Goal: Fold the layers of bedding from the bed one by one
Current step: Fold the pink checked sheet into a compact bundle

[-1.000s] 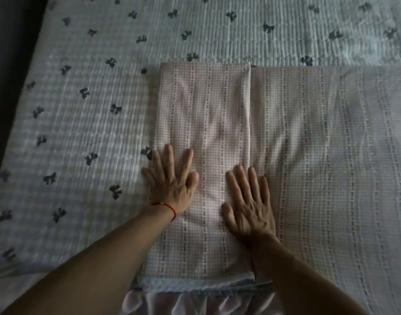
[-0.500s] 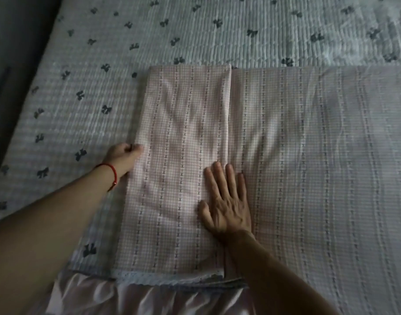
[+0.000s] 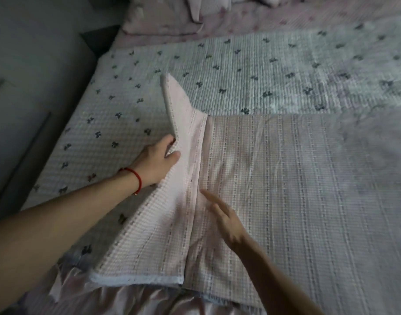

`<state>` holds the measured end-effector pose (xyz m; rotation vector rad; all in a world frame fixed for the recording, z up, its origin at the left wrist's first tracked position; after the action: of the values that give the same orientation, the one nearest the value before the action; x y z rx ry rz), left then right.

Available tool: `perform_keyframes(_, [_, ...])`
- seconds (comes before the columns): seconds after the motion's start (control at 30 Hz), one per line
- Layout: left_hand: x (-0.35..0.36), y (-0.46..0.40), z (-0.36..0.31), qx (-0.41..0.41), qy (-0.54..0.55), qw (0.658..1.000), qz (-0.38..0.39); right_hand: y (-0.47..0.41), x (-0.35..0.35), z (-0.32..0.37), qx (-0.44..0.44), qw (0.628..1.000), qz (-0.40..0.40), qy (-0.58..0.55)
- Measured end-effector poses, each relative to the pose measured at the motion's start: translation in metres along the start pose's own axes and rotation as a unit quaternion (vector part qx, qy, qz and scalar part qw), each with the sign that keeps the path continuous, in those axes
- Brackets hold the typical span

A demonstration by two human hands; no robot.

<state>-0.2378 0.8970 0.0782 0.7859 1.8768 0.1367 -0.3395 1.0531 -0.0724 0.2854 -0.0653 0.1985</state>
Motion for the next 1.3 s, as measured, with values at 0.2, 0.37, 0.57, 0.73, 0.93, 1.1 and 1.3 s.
perform_keyframes(0.2, [0.091,-0.015,-0.134,0.031,0.081,0.994,0.06,0.068,-0.067,0.015,0.001,0.977,-0.046,-0.207])
perform_keyframes(0.37, [0.215,-0.011,-0.148,0.038,0.019,0.985,0.167,0.119,-0.13,-0.035,0.061,0.98,-0.15,-0.113])
perform_keyframes(0.57, [0.29,0.043,-0.05,0.028,-0.17,0.964,0.204,0.154,-0.131,-0.086,0.213,0.964,-0.143,0.069])
perform_keyframes(0.73, [0.283,0.069,-0.015,-0.032,-0.179,0.97,0.162,0.167,-0.126,-0.089,0.18,0.967,-0.181,0.019])
perform_keyframes(0.93, [0.267,0.05,-0.011,-0.04,-0.134,0.984,0.113,0.138,-0.156,-0.07,0.21,0.955,-0.198,0.074])
perform_keyframes(1.1, [0.226,-0.012,0.03,-0.131,0.037,0.99,0.023,0.048,-0.237,-0.042,0.18,0.944,-0.262,0.092])
perform_keyframes(1.3, [0.199,-0.069,0.046,-0.188,0.152,0.969,0.041,-0.045,-0.313,-0.018,0.148,0.931,-0.313,0.119])
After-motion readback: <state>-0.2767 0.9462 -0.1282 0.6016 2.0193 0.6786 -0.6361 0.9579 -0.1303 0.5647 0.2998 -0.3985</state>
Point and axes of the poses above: each hand's wrist, its own y-axis away from the middle knuckle, its own x-axis out of the palm, z = x × y, the point moved 10 cm from there along -y, towards the middle knuckle, and after that the axes turned 14 degrees about z, right-handed, at the moved point
